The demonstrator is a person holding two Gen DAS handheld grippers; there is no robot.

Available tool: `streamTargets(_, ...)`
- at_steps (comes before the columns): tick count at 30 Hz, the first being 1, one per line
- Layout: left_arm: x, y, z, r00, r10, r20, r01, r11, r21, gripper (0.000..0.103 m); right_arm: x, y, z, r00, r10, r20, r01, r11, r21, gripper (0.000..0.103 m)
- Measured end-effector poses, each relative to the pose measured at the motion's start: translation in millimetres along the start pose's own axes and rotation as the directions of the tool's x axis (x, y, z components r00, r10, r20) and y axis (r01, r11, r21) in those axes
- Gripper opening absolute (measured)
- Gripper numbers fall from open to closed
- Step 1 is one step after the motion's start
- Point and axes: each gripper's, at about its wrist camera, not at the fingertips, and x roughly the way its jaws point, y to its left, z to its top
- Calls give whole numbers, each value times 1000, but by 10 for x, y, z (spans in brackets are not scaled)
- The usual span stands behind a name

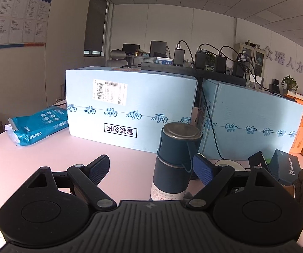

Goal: Clean container
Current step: 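Wipe the bottle body with the cloth in the right gripper while the left gripper holds it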

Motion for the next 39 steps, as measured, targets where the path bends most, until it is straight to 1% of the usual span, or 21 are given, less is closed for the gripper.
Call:
streamTargets(2, 27, 0, 85, 999, -33, 20, 32, 999, 18, 84, -1, 23, 63, 1000, 9, -23, -9, 1000, -3, 32)
streamTargets(4, 68, -11, 172, 997, -67, 42, 65, 997, 50, 91, -72, -5, 126, 999, 25, -21, -24, 999, 33, 31)
streamTargets(7, 129, -36, 258, 993, -106, 54, 100, 990, 104, 92, -348, -51, 269, 999, 34, 42, -39, 993, 110, 31)
streamTargets(10, 170, -76, 335, 984, -161, 76, 150, 980, 134, 92, -676, -58, 412, 991, 1, 136, -24, 986, 163, 31)
streamTargets(12, 218, -128, 375, 980, -181, 80, 166, 973, 160, 92, -852, -102, 465, 977, -30, 212, -21, 972, 235, 32)
streamTargets(13, 270, -170, 389, 980, -185, 68, 170, 968, 183, 92, -916, -127, 469, 966, -42, 256, -33, 959, 282, 32)
streamTargets(16, 461, -268, 361, 981, -196, 17, 185, 949, 257, 92, -1031, -198, 389, 913, -70, 401, -127, 886, 445, 32)
streamTargets(19, 633, -294, 324, 977, -212, -22, 211, 942, 261, 92, -947, -278, 349, 858, -91, 505, -232, 809, 540, 32)
streamTargets(21, 745, -268, 293, 974, -225, -35, 227, 948, 224, 92, -834, -298, 310, 837, -119, 534, -259, 773, 579, 32)
streamTargets(23, 849, -229, 267, 976, -217, -35, 220, 961, 167, 92, -734, -325, 325, 817, -132, 561, -299, 735, 608, 32)
streamTargets(26, 945, -189, 229, 976, -214, -31, 216, 972, 91, 92, -793, -235, 198, 789, -145, 597, -352, 691, 632, 32)
streamTargets(28, 979, -189, 214, 975, -221, -33, 223, 972, 78, 90, -836, -195, 128, 779, -153, 609, -371, 670, 643, 32)
streamTargets(29, 998, -194, 206, 974, -222, -35, 224, 972, 77, 86, -844, -172, 106, 779, -158, 606, -371, 663, 650, 32)
streamTargets(30, 1016, -199, 198, 974, -223, -38, 225, 971, 77, 77, -853, -149, 84, 780, -162, 604, -372, 656, 657, 32)
streamTargets(31, 1034, -203, 191, 975, -220, -41, 223, 972, 79, 67, -857, -134, 57, 782, -168, 601, -372, 648, 665, 33)
streamTargets(32, 1050, -202, 185, 977, -210, -44, 213, 973, 85, 61, -853, -134, 34, 783, -172, 598, -375, 636, 674, 33)
streamTargets(34, 1056, -174, 182, 977, -210, -41, 213, 974, 80, 60, -857, -137, 10, 785, -174, 595, -381, 622, 684, 33)
streamTargets(36, 1043, -144, 187, 976, -216, -39, 218, 973, 78, 60, -889, -115, 11, 784, -172, 596, -382, 623, 682, 33)
streamTargets(37, 1035, -129, 181, 975, -218, -38, 220, 972, 78, 60, -914, -98, 18, 777, -170, 605, -391, 624, 677, 33)
streamTargets(39, 1020, -107, 183, 974, -221, -38, 224, 972, 73, 60, -959, -60, 47, 756, -161, 634, -414, 633, 654, 33)
